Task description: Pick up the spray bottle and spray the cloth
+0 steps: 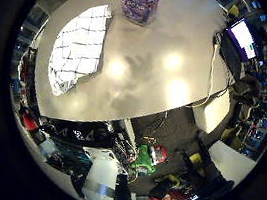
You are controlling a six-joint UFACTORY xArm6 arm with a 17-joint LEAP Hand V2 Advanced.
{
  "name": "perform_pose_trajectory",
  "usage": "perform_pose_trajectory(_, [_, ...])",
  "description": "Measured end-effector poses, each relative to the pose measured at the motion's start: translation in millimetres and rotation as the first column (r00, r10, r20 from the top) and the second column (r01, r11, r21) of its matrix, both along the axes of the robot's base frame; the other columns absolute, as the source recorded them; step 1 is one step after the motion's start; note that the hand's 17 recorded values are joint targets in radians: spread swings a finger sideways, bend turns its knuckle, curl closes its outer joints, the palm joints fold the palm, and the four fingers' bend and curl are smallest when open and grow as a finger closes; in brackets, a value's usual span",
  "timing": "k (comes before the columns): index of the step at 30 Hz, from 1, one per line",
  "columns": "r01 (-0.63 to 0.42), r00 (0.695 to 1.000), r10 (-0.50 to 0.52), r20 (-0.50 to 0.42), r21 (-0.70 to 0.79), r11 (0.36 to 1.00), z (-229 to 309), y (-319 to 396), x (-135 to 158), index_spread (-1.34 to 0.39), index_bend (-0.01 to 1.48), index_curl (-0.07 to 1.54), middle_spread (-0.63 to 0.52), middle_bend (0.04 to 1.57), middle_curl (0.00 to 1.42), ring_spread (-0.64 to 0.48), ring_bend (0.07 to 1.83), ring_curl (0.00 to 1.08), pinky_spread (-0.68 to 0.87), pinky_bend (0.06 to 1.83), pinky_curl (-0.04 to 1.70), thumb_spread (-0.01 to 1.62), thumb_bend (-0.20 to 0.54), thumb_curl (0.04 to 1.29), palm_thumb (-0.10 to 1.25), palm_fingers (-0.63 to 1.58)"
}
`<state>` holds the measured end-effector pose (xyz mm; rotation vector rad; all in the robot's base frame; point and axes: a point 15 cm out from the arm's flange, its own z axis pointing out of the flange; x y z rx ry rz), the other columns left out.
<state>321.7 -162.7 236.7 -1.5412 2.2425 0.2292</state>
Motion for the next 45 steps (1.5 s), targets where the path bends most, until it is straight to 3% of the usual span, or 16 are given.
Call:
perform_pose_trajectory(14, [0.098,0.995,-0.099,0.026,0.008,0.995,14.1,-108.8,-14.6,-0.29,0.16,0.3,0.01,0.2,0.35,0.14,0.29,0.24,0.48,0.4,0.26,0.98,-0.028,0.28,0.38,0.3])
perform_pose_trajectory(28, [0.108,0.993,-0.109,0.046,0.023,0.994,-28.5,-219.0,-17.1,-0.23,0.15,0.25,0.05,0.23,0.36,0.14,0.32,0.25,0.46,0.49,0.29,0.95,-0.03,0.28,0.32,0.14])
perform_pose_trajectory(33, [0.101,0.98,-0.115,0.164,0.09,0.991,-37.8,-220.8,7.1,-0.22,0.15,0.26,0.06,0.23,0.35,0.14,0.32,0.25,0.45,0.5,0.29,0.94,-0.028,0.28,0.32,0.12])
perform_pose_trajectory(35, [0.103,0.957,-0.142,0.254,0.16,0.982,-44.5,-219.7,30.9,-0.22,0.15,0.26,0.06,0.22,0.35,0.14,0.33,0.25,0.45,0.5,0.29,0.94,-0.029,0.28,0.32,0.12])
perform_pose_trajectory(45, [0.059,0.937,-0.175,0.301,0.358,0.932,-63.3,-200.6,66.0,-0.2,0.14,0.25,0.06,0.22,0.35,0.13,0.36,0.26,0.43,0.53,0.29,0.93,-0.03,0.29,0.32,0.1])
